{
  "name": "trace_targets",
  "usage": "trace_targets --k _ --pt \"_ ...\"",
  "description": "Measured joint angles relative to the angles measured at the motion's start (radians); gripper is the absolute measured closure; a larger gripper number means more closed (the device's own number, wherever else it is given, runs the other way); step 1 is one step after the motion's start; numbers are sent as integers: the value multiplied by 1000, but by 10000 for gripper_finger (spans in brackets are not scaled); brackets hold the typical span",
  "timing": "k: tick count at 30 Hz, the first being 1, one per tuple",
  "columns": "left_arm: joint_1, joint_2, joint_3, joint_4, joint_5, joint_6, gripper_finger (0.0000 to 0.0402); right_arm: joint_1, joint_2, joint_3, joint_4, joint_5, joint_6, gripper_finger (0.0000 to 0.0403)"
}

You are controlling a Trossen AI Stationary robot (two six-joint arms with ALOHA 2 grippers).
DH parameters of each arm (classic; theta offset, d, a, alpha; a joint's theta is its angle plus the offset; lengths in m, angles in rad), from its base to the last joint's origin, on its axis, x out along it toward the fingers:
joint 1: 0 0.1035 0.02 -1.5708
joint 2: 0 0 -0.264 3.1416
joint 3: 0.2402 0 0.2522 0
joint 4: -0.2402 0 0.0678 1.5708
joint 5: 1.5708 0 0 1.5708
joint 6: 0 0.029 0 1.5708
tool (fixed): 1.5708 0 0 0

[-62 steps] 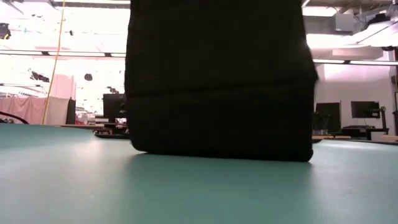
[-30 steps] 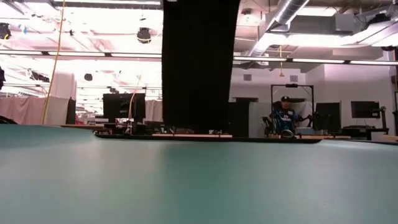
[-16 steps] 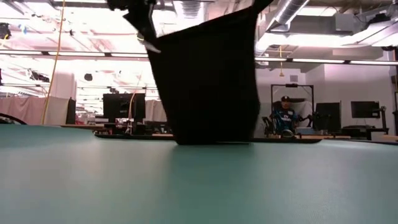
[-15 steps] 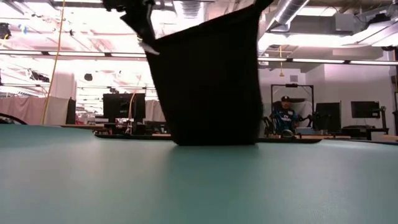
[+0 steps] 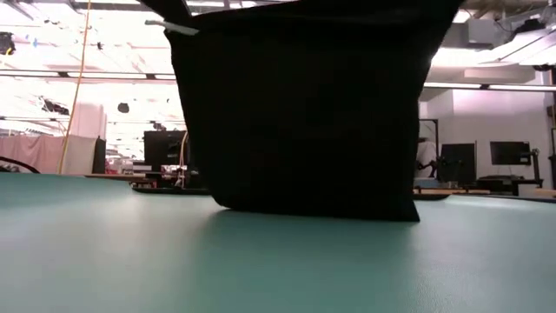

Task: Roll towel into tight, uniform cylinder
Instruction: Roll the black towel

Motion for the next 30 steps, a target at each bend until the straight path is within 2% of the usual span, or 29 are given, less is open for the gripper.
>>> trace_targets --k 5,9,15,19,23,30 --pt "-14 56 0 56 44 5 401 25 68 0 74 -6 81 400" --pt "-11 121 0 55 61 15 401 31 68 0 47 2 212 400" --pt "13 164 0 44 49 31 401 13 45 1 -137 30 473 400" --pt "46 164 0 45 47 51 401 -9 52 0 -210 27 487 400" --pt "76 164 -11 58 54 71 401 -28 51 -39 -190 24 461 400" --pt "111 164 -106 156 109 76 402 -74 53 -170 -111 9 434 400"
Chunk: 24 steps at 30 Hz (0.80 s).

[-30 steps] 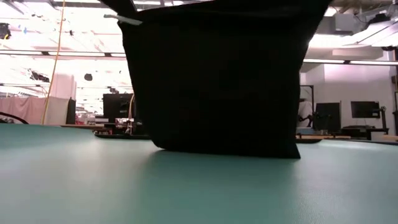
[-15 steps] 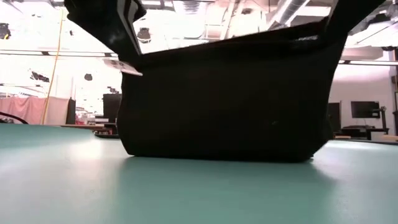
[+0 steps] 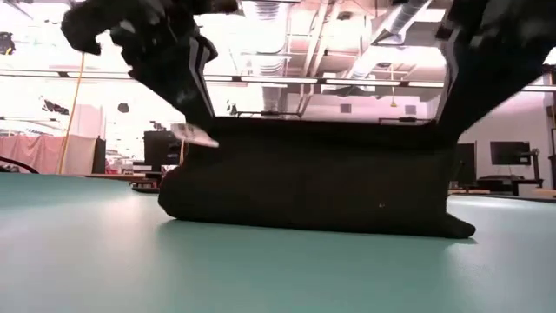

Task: Roll towel into tight, uniform cylinder
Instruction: Roll the black towel

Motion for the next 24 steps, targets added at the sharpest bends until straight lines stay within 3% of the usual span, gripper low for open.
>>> trace_targets --k 11,24 --pt "34 0 -107 124 -1 44 402 -55 -1 -139 136 -32 -61 400" --pt "82 2 -254 317 93 44 401 -62 -1 -210 262 -58 -71 400"
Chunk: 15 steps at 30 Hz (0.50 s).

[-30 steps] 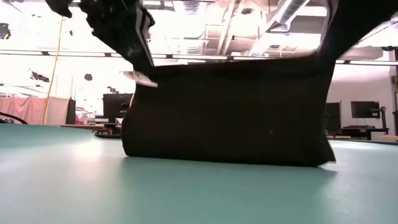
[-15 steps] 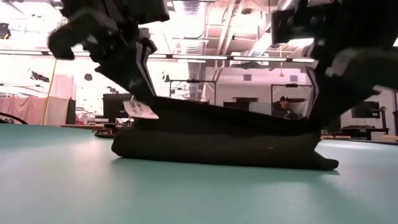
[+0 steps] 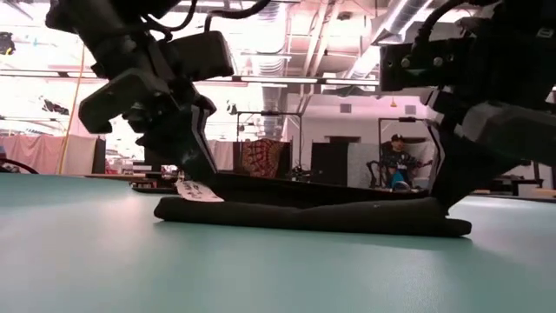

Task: Roll towel into tight, uniform cylinder
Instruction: Roll the black towel

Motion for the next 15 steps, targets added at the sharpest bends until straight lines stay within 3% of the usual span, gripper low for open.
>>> trace_targets --k 4,7,15 --pt "0 0 -19 11 -27 -7 401 1 0 -16 33 -2 1 400" --pt "-2 -2 -18 -7 19 29 390 0 0 -32 71 -4 1 400" --pt "-8 -10 95 -208 58 72 310 2 -1 -42 71 -13 1 400"
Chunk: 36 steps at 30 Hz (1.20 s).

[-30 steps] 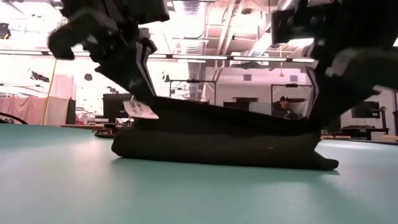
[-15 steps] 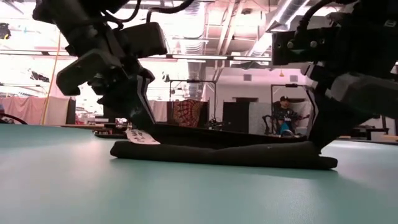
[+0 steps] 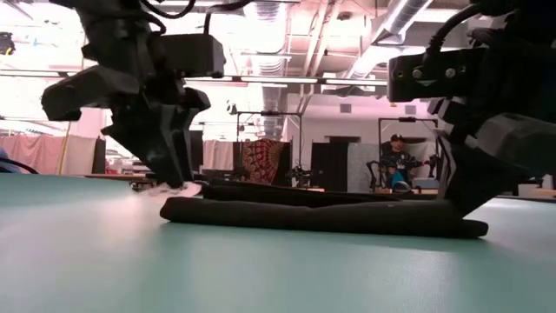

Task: Roll towel into tight, uniform cylinder
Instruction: Roll the black towel

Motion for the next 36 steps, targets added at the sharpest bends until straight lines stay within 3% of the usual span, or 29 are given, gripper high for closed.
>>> trace_targets --k 3,7,12,15,17,28,36 --pt "-3 1 51 -58 1 -8 289 0 0 0 2 3 -2 400" --pt "-33 0 88 -50 -15 22 291 -2 0 0 11 3 -24 400" --pt "-93 0 35 271 -80 230 333 -2 0 0 12 8 -26 399" --pt "-89 11 -28 384 -96 287 374 -2 0 0 13 8 -27 399" --pt "-64 11 -69 432 -93 288 394 -2 0 0 13 9 -27 399" --pt "51 10 -243 610 17 188 401 -4 0 0 24 10 -54 397" --pt "61 10 -264 631 44 164 401 -4 1 5 15 12 -59 349"
